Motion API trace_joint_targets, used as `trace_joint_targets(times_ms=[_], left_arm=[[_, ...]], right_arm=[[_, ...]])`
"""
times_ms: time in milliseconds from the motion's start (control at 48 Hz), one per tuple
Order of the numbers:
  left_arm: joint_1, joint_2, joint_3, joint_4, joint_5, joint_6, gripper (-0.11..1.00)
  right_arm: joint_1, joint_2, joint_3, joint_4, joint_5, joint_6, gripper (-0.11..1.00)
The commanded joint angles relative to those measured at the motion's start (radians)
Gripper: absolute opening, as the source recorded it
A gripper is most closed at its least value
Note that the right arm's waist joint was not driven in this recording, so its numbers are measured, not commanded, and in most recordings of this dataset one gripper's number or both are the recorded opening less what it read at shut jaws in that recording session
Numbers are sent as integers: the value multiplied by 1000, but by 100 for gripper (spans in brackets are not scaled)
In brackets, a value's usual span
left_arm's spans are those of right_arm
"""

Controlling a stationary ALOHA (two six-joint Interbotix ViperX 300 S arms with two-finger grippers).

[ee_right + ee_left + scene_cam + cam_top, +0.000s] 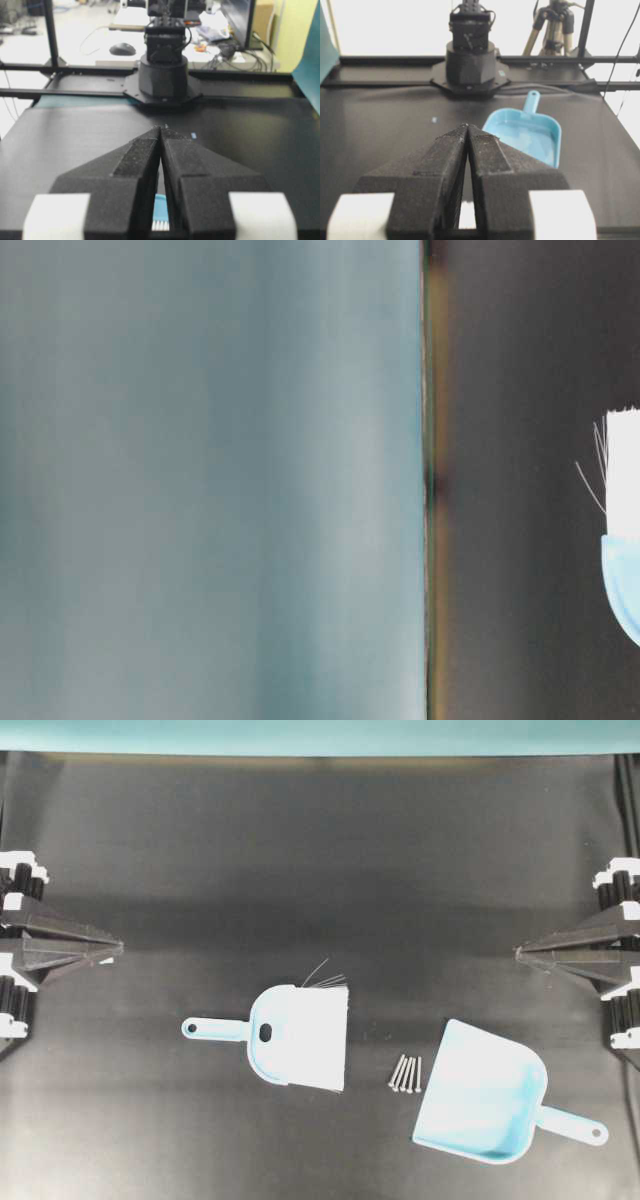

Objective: Hold the dustpan with a person, while the left arm uses a hand brush to gather the screws into the dustpan.
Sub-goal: 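Move the left gripper to the blue hand brush and grasp its handle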

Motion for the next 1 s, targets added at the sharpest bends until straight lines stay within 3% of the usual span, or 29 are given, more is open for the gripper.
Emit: trace_joint_targets(times_ms=[0, 62, 125, 375, 687, 770, 979], left_arm=[[-23, 35, -25, 46, 8, -6, 5], [-29, 55, -28, 46, 20, -8, 3], [-34, 83, -26, 46, 40, -6, 0], [-37, 236, -28, 46, 81, -14, 0], [-31, 472, 43, 46, -206, -81, 2], [-32, 515, 61, 46, -258, -100, 15], [-57, 675, 63, 48, -354, -124, 75]], right_arm=[[0, 12, -3, 2, -5, 5, 4], [0, 5, 25, 2, 29, -2, 8], [0, -2, 48, 3, 81, 0, -1], [0, -26, 89, 2, 166, -6, -1], [0, -67, 130, 0, 167, -5, -1], [0, -80, 140, 0, 169, -3, -1], [0, -95, 163, 0, 163, 2, -1]])
